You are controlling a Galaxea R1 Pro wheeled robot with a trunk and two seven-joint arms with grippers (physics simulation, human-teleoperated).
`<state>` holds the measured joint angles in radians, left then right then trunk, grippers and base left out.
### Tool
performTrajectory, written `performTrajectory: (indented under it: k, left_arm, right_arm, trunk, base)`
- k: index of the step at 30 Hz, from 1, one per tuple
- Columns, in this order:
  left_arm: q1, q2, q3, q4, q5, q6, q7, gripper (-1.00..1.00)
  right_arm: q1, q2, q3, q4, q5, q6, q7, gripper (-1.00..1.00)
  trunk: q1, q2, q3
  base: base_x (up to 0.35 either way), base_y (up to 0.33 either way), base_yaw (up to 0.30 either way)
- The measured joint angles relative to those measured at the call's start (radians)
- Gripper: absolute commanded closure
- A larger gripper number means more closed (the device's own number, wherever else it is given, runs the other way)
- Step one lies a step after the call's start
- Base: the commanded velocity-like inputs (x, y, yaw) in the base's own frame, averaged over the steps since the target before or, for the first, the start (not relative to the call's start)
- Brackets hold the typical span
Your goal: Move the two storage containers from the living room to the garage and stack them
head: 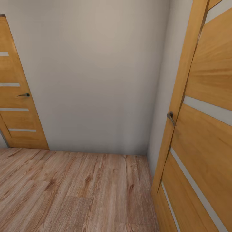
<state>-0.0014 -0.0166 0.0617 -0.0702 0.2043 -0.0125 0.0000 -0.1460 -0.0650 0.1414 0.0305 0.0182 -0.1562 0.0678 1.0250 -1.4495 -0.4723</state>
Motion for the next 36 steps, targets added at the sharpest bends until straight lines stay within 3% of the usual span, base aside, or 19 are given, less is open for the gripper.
performTrajectory:
  k: [15,36]
  left_arm:
    - [0.000,0.000,0.000,0.000,0.000,0.000,0.000,-1.00]
    - [0.000,-0.001,0.000,0.000,0.000,0.000,0.000,-1.00]
  right_arm:
    - [0.000,-0.018,0.000,0.000,0.001,0.000,0.009,-1.00]
    - [0.000,-0.012,0.001,-0.001,-0.001,0.000,-0.004,-1.00]
  trunk:
    - [0.000,0.000,0.000]
    - [0.000,0.000,0.000]
  base:
    - [0.000,0.000,0.000]
    - [0.000,0.000,0.075]
